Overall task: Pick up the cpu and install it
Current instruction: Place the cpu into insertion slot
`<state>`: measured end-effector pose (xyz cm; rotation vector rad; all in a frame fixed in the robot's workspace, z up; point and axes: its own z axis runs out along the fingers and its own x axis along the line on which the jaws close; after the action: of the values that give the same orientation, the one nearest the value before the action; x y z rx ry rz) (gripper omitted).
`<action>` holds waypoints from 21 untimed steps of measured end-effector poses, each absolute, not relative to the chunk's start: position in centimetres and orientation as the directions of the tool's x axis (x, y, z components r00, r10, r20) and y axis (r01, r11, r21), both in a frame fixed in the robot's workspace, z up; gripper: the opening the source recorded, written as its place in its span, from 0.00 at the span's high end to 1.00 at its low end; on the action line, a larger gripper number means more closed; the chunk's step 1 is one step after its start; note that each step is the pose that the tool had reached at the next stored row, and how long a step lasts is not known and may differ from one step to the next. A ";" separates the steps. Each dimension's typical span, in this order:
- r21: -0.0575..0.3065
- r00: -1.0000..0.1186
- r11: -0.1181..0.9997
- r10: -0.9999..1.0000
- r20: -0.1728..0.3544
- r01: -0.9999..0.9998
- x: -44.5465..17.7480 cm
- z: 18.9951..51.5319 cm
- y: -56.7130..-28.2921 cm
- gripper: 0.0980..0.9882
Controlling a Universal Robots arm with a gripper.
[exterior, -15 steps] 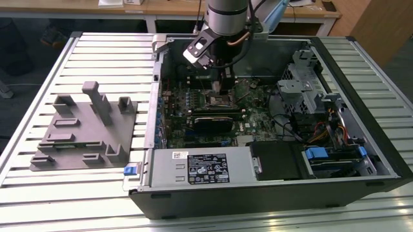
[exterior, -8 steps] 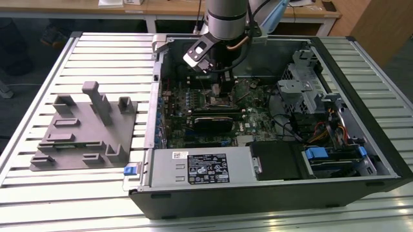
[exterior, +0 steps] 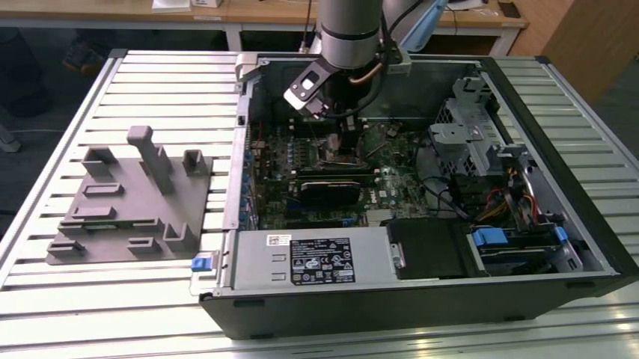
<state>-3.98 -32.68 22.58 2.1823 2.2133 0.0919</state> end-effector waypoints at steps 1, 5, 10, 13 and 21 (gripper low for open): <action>0.064 -0.015 0.013 1.000 0.019 0.998 -4.0 22.5 -32.7 0.51; 0.065 -0.012 0.011 1.000 0.018 0.998 -4.0 22.2 -32.6 0.51; 0.065 -0.011 0.010 1.000 0.018 0.998 -4.0 21.6 -32.6 0.51; 0.065 -0.011 0.010 1.000 0.018 0.998 -4.1 21.2 -32.6 0.51; 0.064 -0.002 0.001 1.000 0.018 0.998 -4.2 20.5 -32.4 0.51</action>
<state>-4.15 -32.44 20.52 2.1955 2.1993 0.0911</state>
